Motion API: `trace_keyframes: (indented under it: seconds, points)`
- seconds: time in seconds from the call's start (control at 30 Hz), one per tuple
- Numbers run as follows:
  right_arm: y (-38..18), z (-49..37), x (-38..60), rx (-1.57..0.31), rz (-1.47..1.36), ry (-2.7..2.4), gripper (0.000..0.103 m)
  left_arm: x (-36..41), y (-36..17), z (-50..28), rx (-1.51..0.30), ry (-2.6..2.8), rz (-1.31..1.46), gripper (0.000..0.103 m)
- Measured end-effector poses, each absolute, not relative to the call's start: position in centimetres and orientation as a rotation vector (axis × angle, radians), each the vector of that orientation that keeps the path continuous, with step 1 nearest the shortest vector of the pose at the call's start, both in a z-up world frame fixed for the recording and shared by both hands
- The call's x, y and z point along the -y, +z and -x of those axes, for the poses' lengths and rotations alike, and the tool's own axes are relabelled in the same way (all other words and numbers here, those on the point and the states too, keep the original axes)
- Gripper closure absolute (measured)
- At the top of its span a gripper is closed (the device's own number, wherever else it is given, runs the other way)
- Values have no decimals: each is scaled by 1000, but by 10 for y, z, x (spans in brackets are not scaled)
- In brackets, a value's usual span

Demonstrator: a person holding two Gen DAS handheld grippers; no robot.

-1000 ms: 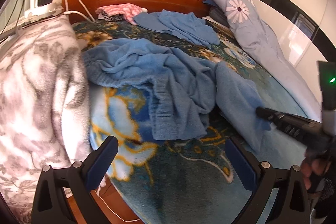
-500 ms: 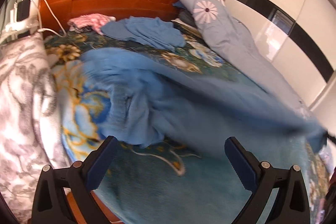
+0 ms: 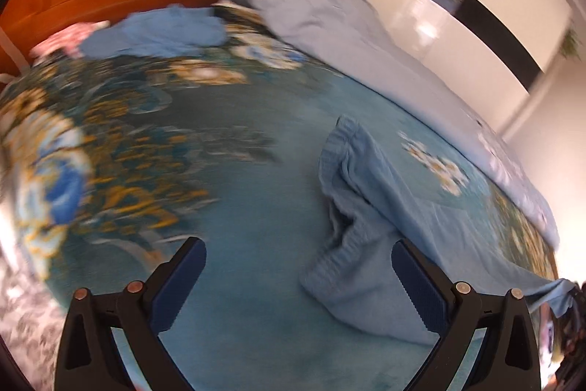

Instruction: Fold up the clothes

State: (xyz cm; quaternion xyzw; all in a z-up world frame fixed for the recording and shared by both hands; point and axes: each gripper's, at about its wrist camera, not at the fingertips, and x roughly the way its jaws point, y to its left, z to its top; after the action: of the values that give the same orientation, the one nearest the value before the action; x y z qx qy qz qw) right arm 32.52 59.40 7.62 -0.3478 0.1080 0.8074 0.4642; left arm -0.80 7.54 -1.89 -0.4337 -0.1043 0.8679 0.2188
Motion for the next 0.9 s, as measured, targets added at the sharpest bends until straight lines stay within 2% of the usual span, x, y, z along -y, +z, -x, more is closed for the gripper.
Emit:
trace_keyframes:
  seconds: [0.2, 0.37, 0.43, 0.53, 0.6, 0.67, 0.77, 0.9]
  points:
    - [54, -369, -607, -326, 896, 1934, 96, -150, -26, 44, 116, 2220, 1170, 0]
    - [40, -366, -590, -176, 997, 1927, 96, -177, -34, 79, 18, 2122, 1193, 6]
    - [34, -366, -586, -136, 1031, 1926, 95, -178, -37, 91, 39, 2097, 1222, 14]
    - [30, -372, -579, -137, 1056, 1942, 89, -181, -42, 104, 85, 2047, 1265, 22]
    - [32, -377, -571, -138, 1057, 1978, 73, -183, -42, 104, 77, 2043, 1263, 23]
    - [35, -380, -561, -140, 1060, 2016, 67, -185, -42, 104, 71, 2034, 1267, 27]
    - [41, -383, -543, -117, 1061, 2044, 62, -187, -41, 101, 83, 1998, 1269, 34]
    - [39, -370, -518, -137, 1088, 2221, 59, -196, -41, 98, 64, 1985, 1277, 38]
